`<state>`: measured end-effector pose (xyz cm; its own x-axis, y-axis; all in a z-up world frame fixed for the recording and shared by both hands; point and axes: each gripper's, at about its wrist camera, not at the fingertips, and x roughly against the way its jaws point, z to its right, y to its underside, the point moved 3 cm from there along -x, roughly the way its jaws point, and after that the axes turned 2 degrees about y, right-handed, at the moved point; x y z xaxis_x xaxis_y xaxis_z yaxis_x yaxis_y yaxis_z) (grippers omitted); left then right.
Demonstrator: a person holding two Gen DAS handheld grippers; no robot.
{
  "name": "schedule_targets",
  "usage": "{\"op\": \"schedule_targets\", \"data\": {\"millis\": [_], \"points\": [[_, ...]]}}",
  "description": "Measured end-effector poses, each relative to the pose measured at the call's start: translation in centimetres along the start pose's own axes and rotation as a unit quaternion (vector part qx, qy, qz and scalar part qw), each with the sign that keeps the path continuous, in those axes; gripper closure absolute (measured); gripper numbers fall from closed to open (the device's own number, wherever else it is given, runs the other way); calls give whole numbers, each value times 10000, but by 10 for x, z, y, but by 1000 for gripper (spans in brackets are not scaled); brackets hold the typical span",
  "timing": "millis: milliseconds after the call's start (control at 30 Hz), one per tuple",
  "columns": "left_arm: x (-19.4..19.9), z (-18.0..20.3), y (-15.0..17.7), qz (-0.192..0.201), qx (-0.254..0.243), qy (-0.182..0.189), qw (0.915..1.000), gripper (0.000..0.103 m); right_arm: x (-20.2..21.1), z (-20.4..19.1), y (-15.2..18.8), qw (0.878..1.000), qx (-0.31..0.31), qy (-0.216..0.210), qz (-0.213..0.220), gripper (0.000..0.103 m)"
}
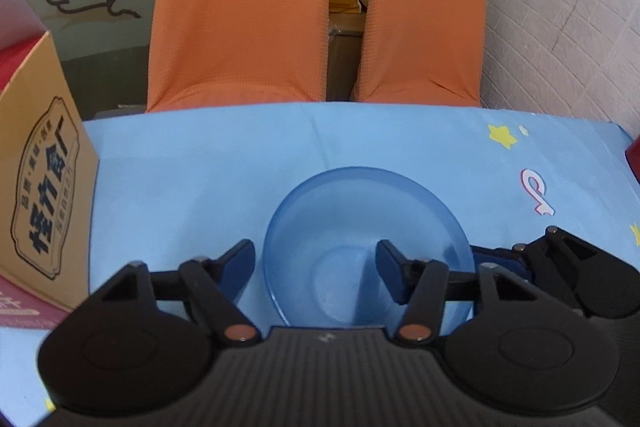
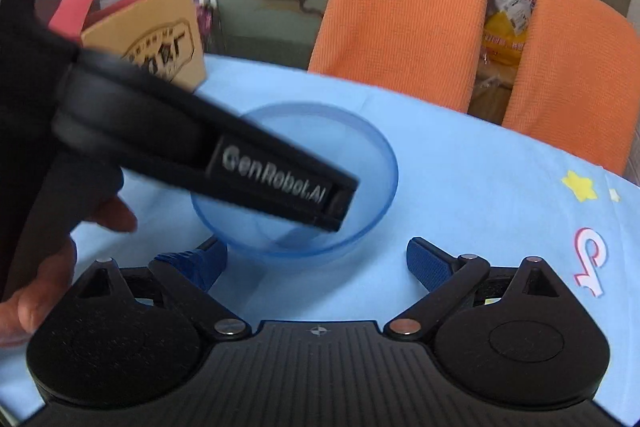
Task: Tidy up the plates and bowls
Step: 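Grip the blue plastic bowl rim with the left tool and lift it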
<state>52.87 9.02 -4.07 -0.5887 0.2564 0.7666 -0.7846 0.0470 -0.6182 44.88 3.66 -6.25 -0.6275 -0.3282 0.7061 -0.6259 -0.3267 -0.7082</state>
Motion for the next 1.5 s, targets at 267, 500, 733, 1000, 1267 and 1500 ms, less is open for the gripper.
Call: {"op": "schedule_targets", "data": {"millis": [267, 500, 733, 1000, 1267, 1500], "points": [[15, 2, 5, 114, -86, 198, 9997, 58, 20, -15, -10, 9983, 289, 64, 503, 24], [60, 27, 7, 498, -315, 411, 9974, 58, 60, -24, -16, 9953, 580, 156, 762, 25], [71, 46, 22, 498, -399, 350, 9973, 57, 81, -23, -9, 9965, 505, 134, 656, 24], [51, 5, 33, 185, 23, 157, 9997, 53, 59, -20, -4, 9983, 400, -116, 410, 24], [41, -9, 16, 308, 289, 442, 9981, 41, 59, 0, 3, 9993, 162, -230, 251, 23], [14, -7, 15, 33, 343, 407, 9986, 41, 12, 6, 1, 9999, 60, -104, -82, 22]]}}
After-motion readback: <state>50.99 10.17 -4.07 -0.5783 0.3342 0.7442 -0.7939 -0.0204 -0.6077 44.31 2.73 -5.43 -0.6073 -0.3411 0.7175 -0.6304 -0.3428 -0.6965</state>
